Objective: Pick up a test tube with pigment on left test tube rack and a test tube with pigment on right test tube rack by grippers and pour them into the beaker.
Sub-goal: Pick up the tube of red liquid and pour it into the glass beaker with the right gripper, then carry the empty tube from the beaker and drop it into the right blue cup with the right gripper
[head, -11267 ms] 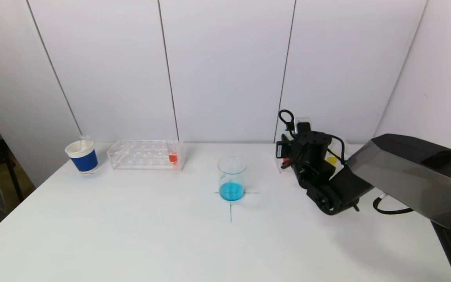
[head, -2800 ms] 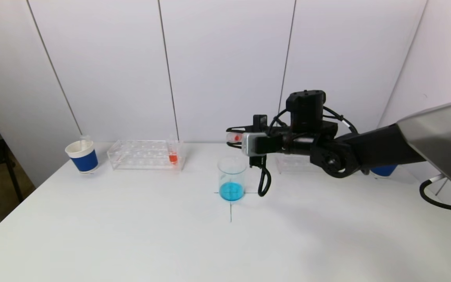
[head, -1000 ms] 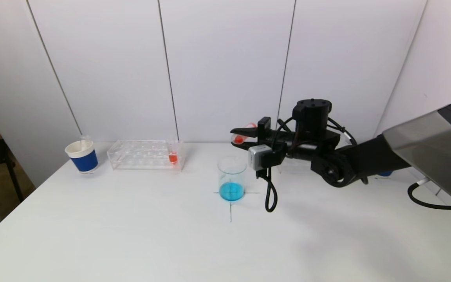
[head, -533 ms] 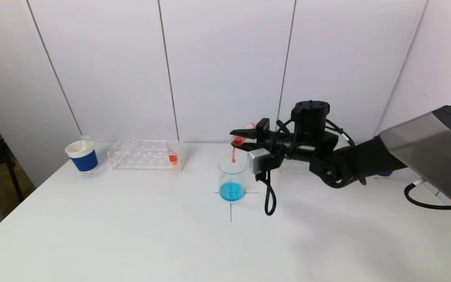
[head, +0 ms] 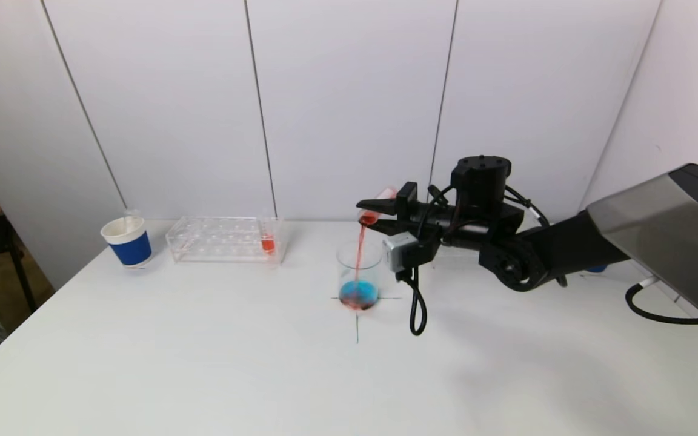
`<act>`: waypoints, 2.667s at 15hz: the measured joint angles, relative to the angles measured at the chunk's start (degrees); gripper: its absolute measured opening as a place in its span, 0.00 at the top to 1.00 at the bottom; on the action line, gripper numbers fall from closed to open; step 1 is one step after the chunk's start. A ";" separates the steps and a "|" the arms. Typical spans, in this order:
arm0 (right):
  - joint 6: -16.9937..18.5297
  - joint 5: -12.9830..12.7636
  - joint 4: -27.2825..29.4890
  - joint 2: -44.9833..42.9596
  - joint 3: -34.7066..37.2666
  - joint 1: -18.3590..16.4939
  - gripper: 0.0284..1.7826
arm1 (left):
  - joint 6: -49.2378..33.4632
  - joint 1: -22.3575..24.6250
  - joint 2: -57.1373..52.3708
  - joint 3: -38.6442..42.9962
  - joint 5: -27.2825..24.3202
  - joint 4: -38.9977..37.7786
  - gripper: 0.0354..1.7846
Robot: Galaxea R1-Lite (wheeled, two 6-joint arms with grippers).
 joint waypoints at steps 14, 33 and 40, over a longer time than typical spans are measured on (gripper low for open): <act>-10.23 0.00 0.39 -0.39 0.29 0.02 0.75 | 0.00 0.00 0.00 0.00 -0.01 0.00 0.01; 17.23 -7.89 -0.13 -5.18 -0.77 1.07 0.75 | 0.01 0.00 0.00 0.00 -0.01 0.00 0.01; 45.45 -17.53 -0.11 -8.94 -2.21 3.75 0.75 | 0.01 -0.02 0.00 0.00 -0.01 0.00 0.01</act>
